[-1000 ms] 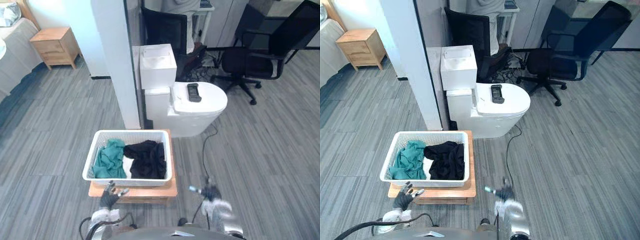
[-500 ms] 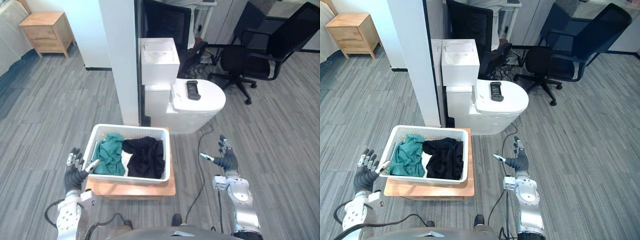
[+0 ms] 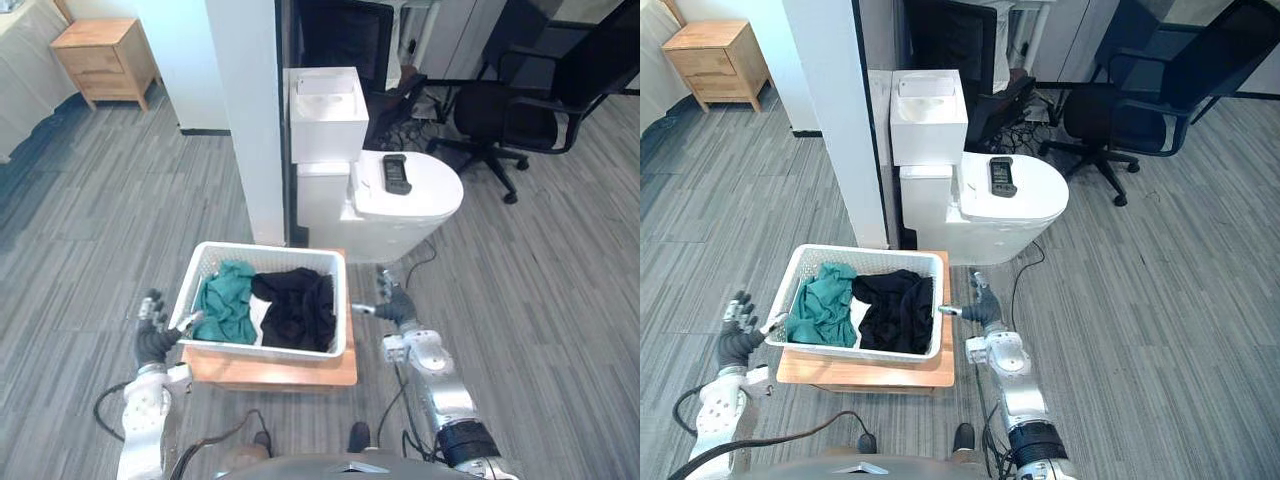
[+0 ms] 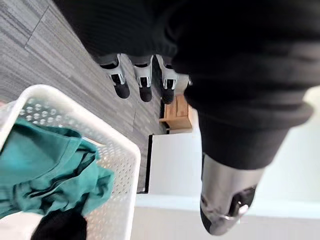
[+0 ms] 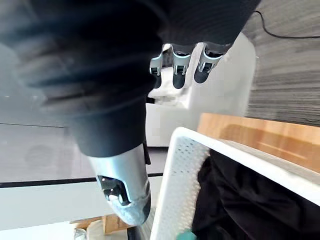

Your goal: Pick up the laundry basket with both hands and put the clothes into the washing machine.

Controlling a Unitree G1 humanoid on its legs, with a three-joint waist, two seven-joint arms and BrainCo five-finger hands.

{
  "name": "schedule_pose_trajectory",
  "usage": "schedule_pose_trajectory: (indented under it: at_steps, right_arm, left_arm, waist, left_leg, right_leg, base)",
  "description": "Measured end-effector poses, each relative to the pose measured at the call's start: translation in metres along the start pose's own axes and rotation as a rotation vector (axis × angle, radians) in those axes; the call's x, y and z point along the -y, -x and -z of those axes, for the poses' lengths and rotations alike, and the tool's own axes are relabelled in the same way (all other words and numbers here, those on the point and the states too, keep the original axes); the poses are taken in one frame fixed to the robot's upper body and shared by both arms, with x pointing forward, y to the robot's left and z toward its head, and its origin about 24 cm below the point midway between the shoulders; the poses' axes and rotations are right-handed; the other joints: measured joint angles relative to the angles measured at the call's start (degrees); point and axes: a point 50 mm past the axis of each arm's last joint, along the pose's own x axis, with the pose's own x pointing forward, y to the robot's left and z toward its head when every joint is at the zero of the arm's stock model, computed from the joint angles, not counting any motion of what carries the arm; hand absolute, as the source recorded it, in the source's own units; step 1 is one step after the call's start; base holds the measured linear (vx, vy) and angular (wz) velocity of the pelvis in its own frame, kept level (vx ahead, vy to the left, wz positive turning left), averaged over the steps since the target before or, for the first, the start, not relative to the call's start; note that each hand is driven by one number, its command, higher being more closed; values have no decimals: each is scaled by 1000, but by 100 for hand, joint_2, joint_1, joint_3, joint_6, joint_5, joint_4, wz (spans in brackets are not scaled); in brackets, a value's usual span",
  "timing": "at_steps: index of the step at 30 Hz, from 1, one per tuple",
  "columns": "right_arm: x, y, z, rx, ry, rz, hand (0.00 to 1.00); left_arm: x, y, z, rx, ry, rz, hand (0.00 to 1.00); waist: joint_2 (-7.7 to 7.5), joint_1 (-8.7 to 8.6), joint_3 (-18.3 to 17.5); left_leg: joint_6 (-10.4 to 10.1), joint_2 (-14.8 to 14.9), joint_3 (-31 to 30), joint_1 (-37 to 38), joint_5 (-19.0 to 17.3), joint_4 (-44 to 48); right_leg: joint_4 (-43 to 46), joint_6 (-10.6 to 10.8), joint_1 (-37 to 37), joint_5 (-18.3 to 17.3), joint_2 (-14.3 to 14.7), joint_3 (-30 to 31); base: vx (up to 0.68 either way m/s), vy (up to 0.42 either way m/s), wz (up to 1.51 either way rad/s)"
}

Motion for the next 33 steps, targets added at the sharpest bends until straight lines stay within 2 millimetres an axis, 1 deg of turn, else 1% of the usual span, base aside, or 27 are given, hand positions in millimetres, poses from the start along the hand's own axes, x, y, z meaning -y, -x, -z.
schedule_pose_trajectory:
  at_steps: [1,4,6,9,10,16,23,26,28,29,32,33]
  right_arm:
    - [0,0,8,-34,-25,-1,0]
    - [1,2,22,-94,-91,11,0]
    - [1,2,24,-104,-98,17,0]
    - [0,2,26,-113,-96,18,0]
    - [-10,1,28,-127,-127,12,0]
    - [-10,2,30,-131,-128,13,0]
    - [-6,7,38,-170,-161,34,0]
    - [-1,8,40,-182,-177,51,0]
    - [8,7,37,-176,-157,65,0]
    - [11,7,36,-172,-149,67,0]
    - [25,-1,22,-132,-118,79,0]
    - [27,-2,21,-129,-113,81,0]
  left_arm:
    - [5,-2,6,-26,-2,22,0]
    - [10,-3,20,-86,-7,46,0]
    - [12,-3,23,-101,-10,52,0]
    - [16,-4,22,-95,-13,63,0]
    - [20,-7,26,-115,-54,90,0]
    - [20,-7,26,-116,-54,90,0]
    - [18,-7,27,-120,-53,66,0]
    - [4,-9,24,-119,-45,-3,0]
    - [-13,-11,19,-98,-38,-92,0]
    - [-18,-11,18,-96,-37,-116,0]
    - [-42,-12,14,-80,-38,-229,0]
    - [-44,-12,13,-77,-41,-239,0]
  waist:
    - [13,12,9]
    - [18,-5,13]
    - [18,-31,13]
    - [14,-31,15]
    - [-212,-50,98]
    - [-210,-53,99]
    - [-203,-73,99]
    - [-200,-65,100]
    - [-179,-45,96]
    - [-171,-37,90]
    - [-140,44,76]
    - [-140,59,76]
  left_leg:
    - [0,5,25,11,0,-1]
    - [4,6,82,20,6,-11]
    - [4,2,95,21,15,-21]
    - [1,0,102,45,103,-134]
    - [-15,-10,100,250,633,-814]
    - [-15,-10,102,269,633,-813]
    - [-11,-14,107,502,617,-755]
    - [-26,-1,105,497,577,-634]
    - [-63,1,104,409,533,-584]
    - [-53,1,104,387,529,-584]
    - [-77,34,97,230,552,-610]
    - [-82,39,92,220,562,-614]
  right_leg:
    - [-2,-9,-1,10,5,16]
    - [-47,-16,-13,61,9,40]
    - [-78,-15,-13,91,10,50]
    - [-128,-21,-19,139,15,49]
    - [-137,26,-117,292,13,30]
    - [-136,26,-102,292,13,32]
    - [-135,27,159,291,4,38]
    - [-136,24,213,292,9,29]
    - [-146,9,195,256,14,27]
    - [-156,10,175,239,15,29]
    - [-148,59,24,156,27,29]
    - [-140,58,17,157,34,27]
  base:
    - [-46,-7,-9]
    - [-48,-6,-12]
    - [-42,-6,-6]
    - [-41,-12,0]
    - [0,0,0]
    - [0,0,0]
    - [-27,-4,0]
    - [-105,-29,1]
    - [-131,-37,1]
    - [-136,-35,-2]
    - [-75,-36,-6]
    - [-21,-32,5]
